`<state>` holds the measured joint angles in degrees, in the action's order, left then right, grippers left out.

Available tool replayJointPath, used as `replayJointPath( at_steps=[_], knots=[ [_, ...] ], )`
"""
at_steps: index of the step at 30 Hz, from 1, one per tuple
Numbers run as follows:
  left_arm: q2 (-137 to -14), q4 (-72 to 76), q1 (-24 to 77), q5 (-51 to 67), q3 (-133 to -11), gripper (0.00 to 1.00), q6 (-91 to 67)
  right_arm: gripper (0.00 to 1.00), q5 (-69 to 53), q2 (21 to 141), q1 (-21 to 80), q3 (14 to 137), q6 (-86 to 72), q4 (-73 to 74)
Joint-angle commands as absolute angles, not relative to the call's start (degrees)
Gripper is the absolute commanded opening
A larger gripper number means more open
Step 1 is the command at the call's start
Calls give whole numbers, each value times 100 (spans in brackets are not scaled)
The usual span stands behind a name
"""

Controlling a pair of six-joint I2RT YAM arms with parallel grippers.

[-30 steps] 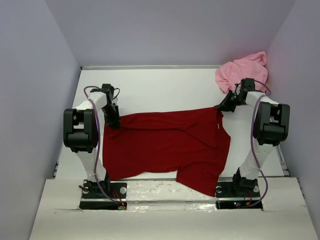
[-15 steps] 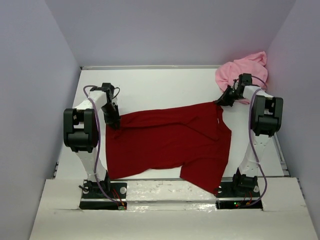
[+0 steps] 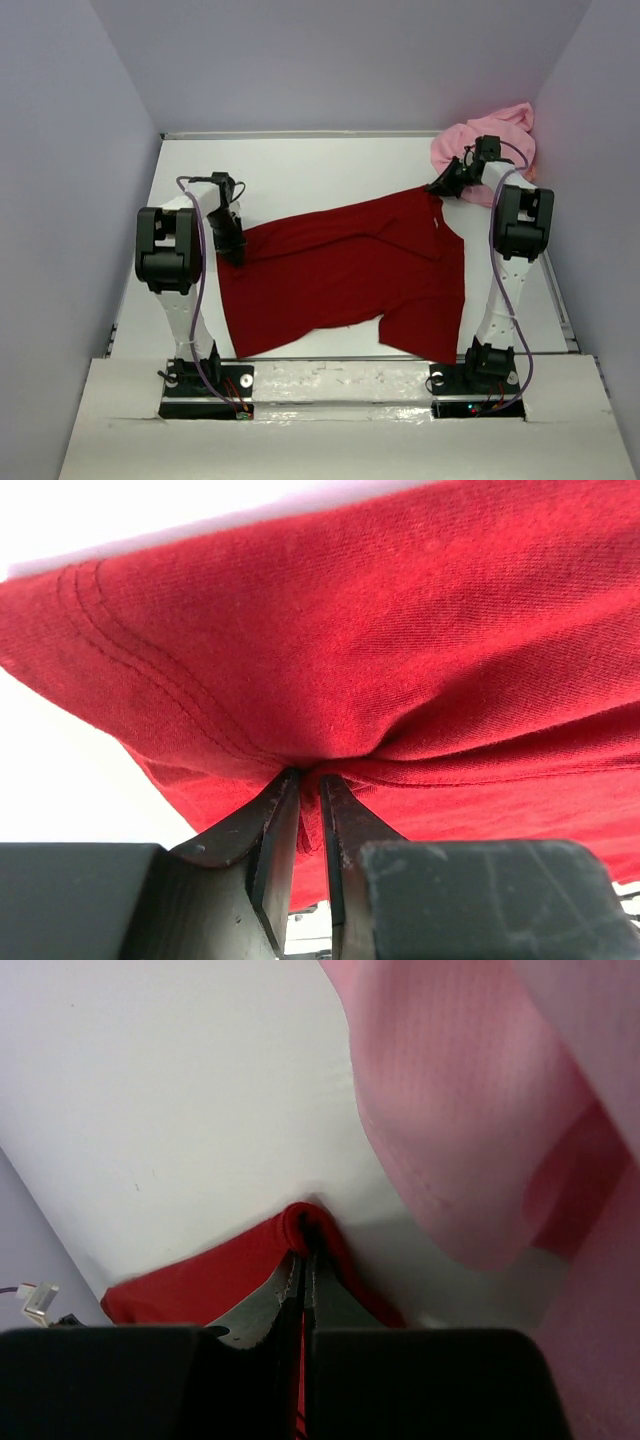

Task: Fold and stack the t-shirts
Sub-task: Fold the flattened tshirt in 1/3 of the way

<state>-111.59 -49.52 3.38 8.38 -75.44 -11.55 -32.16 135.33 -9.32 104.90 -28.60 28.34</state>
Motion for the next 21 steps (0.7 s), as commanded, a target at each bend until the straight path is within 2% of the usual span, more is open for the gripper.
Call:
replayJointPath(
  at_steps=[1,5,6,9,10,11,20,21],
  knots=[
    [-11363,-5150,360,791,-7804,27,-1028,0,-3023,13816,-967,11002,-2962,2725],
    [-11514,-5212,360,791,-8015,28,-993,0,-3102,14071,-967,11372,-3102,2733],
    [-11488,-5221,360,861,-8111,32,-984,0,-3111,14089,-967,11408,-3146,2733],
    [-11198,-5230,360,782,-8393,56,-984,0,-3129,14133,-967,11487,-3173,2742],
    [-10962,-5203,352,774,-8550,69,-967,0,-3138,14133,-967,11487,-3164,2742],
    [-10856,-5203,343,713,-8656,75,-958,0,-3129,14133,-967,11479,-3164,2742],
    [-10196,-4922,106,791,-8692,75,-905,0,-3182,14282,-967,11557,-3155,2733],
    [-10169,-4904,62,835,-8692,75,-905,3,-3225,14274,-967,11575,-3155,2725]
  ],
)
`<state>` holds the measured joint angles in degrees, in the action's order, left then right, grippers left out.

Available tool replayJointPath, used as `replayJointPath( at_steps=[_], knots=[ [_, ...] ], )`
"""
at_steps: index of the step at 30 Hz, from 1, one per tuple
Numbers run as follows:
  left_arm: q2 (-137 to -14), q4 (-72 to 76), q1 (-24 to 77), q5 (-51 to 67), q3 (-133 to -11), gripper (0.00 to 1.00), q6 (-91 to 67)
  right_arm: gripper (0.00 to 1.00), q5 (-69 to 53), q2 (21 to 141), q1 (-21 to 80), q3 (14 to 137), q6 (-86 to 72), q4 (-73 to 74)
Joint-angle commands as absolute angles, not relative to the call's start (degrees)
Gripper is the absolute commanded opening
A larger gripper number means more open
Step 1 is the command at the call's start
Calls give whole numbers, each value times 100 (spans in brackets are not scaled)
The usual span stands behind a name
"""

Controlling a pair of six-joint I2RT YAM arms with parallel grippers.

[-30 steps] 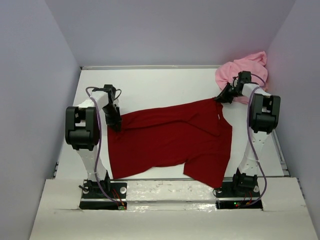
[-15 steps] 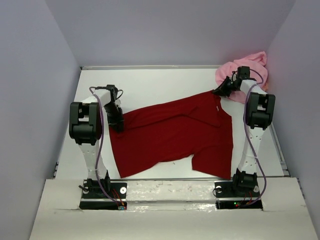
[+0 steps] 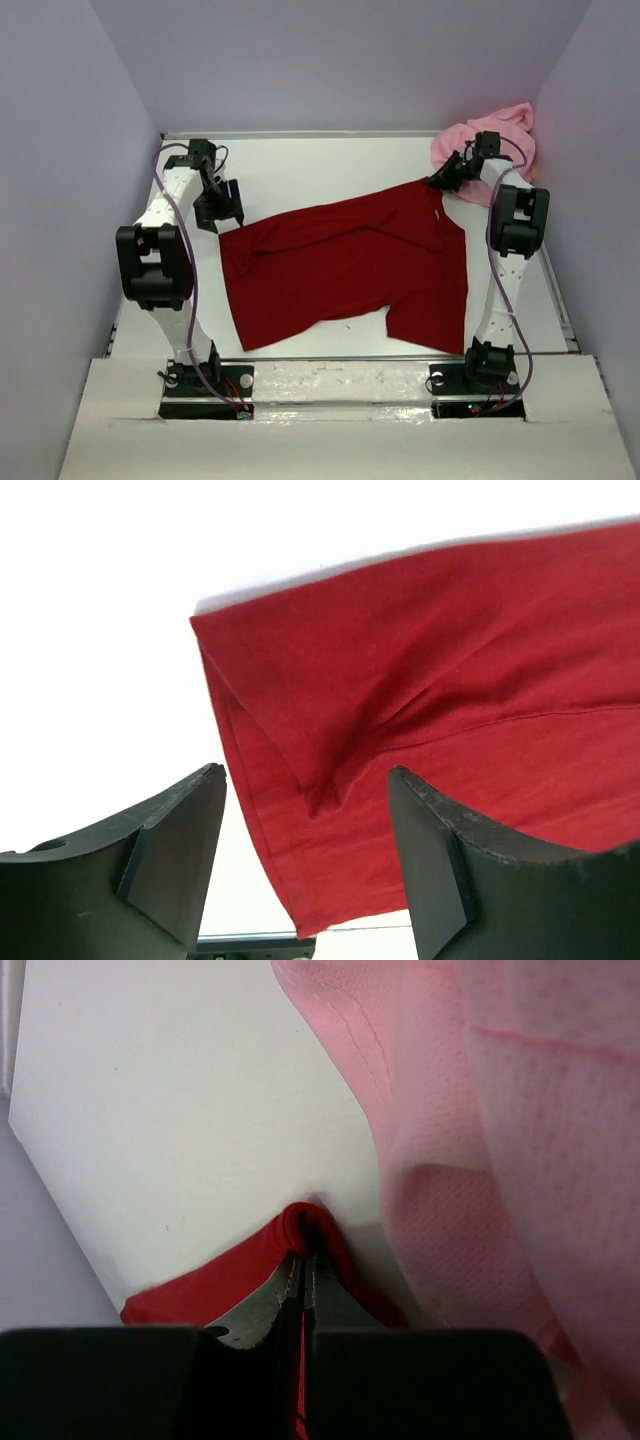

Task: Fold and stack the t-shirts
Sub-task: Fold the flattened tshirt in 1/3 of the way

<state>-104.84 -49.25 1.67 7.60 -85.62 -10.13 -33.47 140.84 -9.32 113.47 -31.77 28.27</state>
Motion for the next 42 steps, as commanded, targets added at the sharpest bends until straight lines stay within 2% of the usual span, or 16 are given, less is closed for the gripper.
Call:
replayJointPath(
  at_steps=[1,2,5,7,10,13,20,26,35,42],
  knots=[
    [-10117,-4896,53,887,-8692,75,-905,7,-3260,14256,-967,11575,-3138,2707],
    [-10090,-4843,53,966,-8658,75,-897,16,-3287,14212,-967,11584,-3138,2672],
    [-9898,-4519,-219,1449,-8386,75,-888,32,-3331,13967,-967,11601,-3094,2663],
    [-9800,-4325,-298,1983,-8192,75,-896,36,-3384,13835,-967,11637,-3050,2689],
    [-9843,-4088,-395,2390,-7815,75,-984,51,-3375,13422,-967,11611,-2971,2821],
    [-9853,-4008,-536,2680,-7393,75,-1107,56,-3436,13219,-967,11628,-2909,2988],
    [-9545,-3438,-817,3085,-6400,76,-1687,56,-3586,12481,-967,11049,-2725,3173],
    [-9378,-3006,-1107,3427,-5916,76,-1916,50,-3920,11954,-967,10216,-2742,3164],
    [-9237,-2795,-1353,3498,-5871,76,-2065,51,-4157,10987,-967,8404,-2786,2945],
    [-9343,-2839,-1397,3498,-5977,76,-2039,43,-4174,10319,-967,7252,-2777,2751]
  ],
)
